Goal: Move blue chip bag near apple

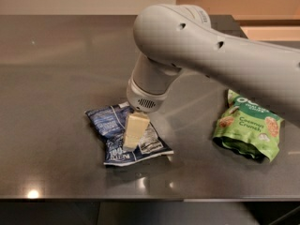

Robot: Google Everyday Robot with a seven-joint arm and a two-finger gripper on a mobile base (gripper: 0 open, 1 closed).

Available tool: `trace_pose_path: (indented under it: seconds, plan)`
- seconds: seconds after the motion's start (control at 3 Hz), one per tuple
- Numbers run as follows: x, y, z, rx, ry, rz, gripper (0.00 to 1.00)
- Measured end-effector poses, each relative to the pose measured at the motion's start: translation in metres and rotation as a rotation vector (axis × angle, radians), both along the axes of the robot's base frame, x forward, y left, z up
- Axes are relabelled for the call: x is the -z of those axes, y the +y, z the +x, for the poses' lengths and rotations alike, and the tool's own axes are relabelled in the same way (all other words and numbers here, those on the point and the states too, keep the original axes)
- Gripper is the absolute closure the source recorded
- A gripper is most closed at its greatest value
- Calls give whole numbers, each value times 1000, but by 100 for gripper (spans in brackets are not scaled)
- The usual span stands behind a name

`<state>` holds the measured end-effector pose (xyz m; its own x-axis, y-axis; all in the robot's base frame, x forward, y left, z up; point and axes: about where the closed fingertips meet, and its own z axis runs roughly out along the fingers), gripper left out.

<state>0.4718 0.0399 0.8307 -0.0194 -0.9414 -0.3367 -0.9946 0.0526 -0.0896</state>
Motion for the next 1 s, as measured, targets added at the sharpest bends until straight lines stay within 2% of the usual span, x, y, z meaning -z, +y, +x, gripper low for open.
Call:
trace_pose_path:
  seconds: [0.33,1.0]
  plan:
    - [7,8,-3,-15,23,-6,42]
    - [3,7,-4,-22,27,-10,88]
